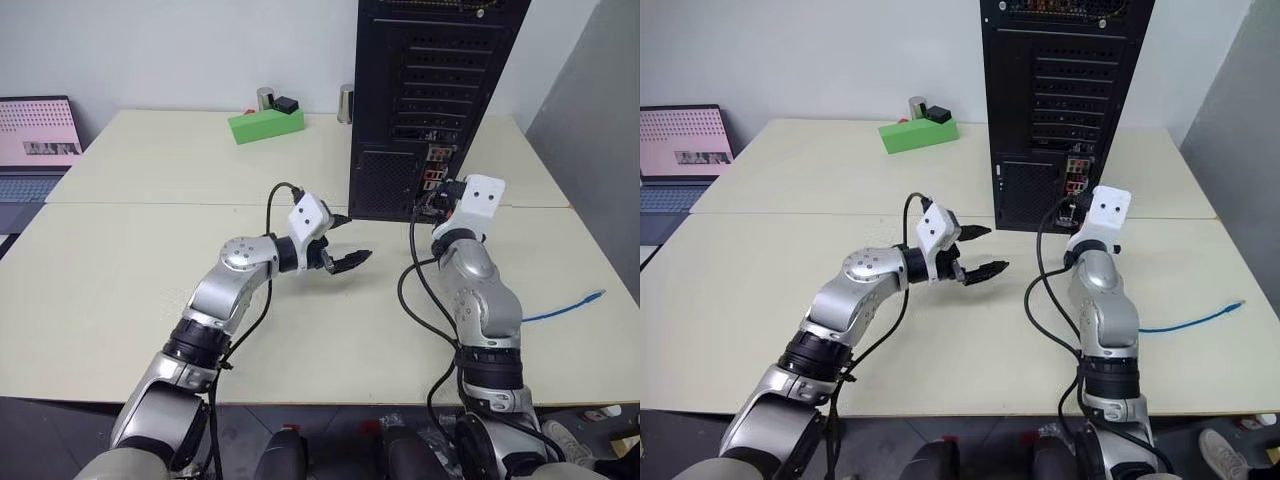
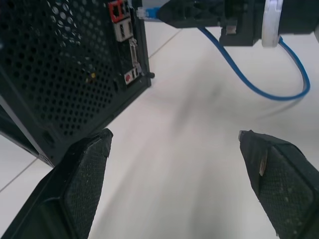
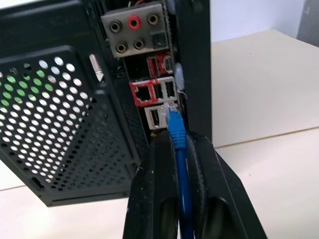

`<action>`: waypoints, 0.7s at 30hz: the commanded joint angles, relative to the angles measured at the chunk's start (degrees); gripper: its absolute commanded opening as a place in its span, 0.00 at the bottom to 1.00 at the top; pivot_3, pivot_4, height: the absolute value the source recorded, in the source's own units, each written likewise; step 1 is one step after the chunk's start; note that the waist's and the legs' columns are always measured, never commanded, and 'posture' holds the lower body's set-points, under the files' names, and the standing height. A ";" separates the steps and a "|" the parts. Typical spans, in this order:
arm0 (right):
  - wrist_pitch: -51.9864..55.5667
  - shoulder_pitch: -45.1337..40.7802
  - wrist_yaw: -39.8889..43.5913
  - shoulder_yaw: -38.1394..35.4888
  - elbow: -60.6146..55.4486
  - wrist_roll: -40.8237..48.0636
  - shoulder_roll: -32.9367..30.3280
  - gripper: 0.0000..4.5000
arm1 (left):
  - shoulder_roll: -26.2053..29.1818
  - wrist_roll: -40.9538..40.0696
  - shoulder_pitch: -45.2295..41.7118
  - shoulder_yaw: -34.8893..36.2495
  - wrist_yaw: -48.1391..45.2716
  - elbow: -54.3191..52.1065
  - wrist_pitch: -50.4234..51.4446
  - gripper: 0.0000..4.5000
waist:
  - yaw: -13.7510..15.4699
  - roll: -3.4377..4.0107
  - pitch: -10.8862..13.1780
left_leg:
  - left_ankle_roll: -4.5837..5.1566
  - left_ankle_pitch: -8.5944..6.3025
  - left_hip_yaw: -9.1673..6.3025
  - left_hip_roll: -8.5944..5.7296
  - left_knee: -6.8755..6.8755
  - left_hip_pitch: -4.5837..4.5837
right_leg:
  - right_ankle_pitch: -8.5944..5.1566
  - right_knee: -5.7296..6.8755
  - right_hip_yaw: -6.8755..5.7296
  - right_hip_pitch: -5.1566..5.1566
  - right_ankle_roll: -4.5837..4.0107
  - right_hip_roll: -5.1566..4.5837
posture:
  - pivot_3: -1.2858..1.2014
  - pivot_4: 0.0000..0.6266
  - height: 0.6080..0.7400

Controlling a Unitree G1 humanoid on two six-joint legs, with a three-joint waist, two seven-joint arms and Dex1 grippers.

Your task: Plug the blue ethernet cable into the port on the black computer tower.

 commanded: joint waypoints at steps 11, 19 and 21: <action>-1.07 -4.37 2.87 -0.14 1.29 1.01 0.34 0.00 | -4.19 5.05 -5.35 4.12 2.21 6.85 -7.33 0.96 | -0.08 0.00 0.00 | 0.00 0.00 0.00 0.00 -0.01 -0.01 | 0.00 0.01 0.00 -0.02 0.00 0.00 | 0.52 0.24 1.00; -1.90 -5.31 3.61 0.02 3.21 0.53 0.42 0.00 | -4.90 5.48 -5.83 5.64 2.13 8.54 -9.01 0.96 | -0.08 0.00 0.00 | 0.00 0.00 0.00 0.00 -0.01 -0.03 | 0.00 0.00 0.00 -0.04 0.00 0.00 | 0.52 0.24 1.00; -2.25 -5.40 3.62 0.07 3.70 0.29 0.33 0.00 | -5.00 5.63 -5.82 5.81 2.09 8.59 -9.13 0.96 | -0.07 0.00 0.00 | 0.00 0.00 0.00 0.00 -0.01 -0.03 | 0.00 0.00 0.00 -0.04 0.00 0.00 | 0.52 0.24 1.00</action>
